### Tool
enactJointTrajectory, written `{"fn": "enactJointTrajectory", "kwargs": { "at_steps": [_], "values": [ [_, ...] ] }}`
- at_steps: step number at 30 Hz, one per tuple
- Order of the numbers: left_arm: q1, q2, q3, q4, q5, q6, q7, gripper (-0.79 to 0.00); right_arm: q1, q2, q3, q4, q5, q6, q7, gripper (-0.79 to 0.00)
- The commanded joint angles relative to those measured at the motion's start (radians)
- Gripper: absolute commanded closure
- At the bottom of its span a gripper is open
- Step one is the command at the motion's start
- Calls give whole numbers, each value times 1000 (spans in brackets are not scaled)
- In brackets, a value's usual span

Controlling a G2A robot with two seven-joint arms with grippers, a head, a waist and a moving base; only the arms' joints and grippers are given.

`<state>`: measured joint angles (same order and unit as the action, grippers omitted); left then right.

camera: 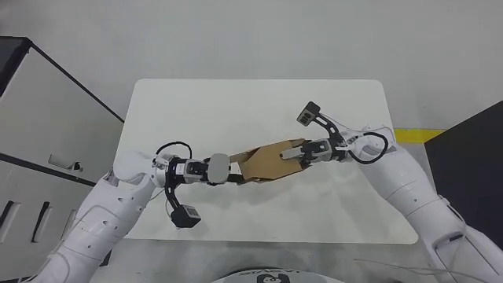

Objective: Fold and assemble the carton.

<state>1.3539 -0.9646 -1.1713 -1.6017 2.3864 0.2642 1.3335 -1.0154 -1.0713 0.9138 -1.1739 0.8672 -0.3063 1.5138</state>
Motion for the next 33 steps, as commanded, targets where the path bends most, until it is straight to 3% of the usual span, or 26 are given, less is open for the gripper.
{"fn": "enactJointTrajectory", "kwargs": {
  "at_steps": [1, 7, 14, 15, 16, 17, 33],
  "values": [
    [2, 1, -6, -2, -2, 7, -2, -785, 0, -1, 5, 8, 7, -5, -5, 0],
    [2, 1, -6, -2, -2, 7, -2, -785, 0, -1, 5, 8, 7, -5, -5, 0],
    [15, 5, -16, -41, 29, -18, -71, -785, -26, -3, 22, -5, 19, 64, -102, 0],
    [17, 5, -18, -48, 31, -24, -83, -637, -27, -3, 25, -4, 21, 74, -112, 0],
    [19, 6, -19, -52, 34, -27, -90, -277, -27, -4, 28, -4, 22, 80, -121, 0],
    [21, 7, -26, -52, 44, -24, -107, 0, -27, -4, 30, -4, 22, 79, -125, 0],
    [39, 9, -43, -115, 93, 4, -194, 0, -54, -3, 48, -42, 3, 100, -190, 0]
  ]
}}
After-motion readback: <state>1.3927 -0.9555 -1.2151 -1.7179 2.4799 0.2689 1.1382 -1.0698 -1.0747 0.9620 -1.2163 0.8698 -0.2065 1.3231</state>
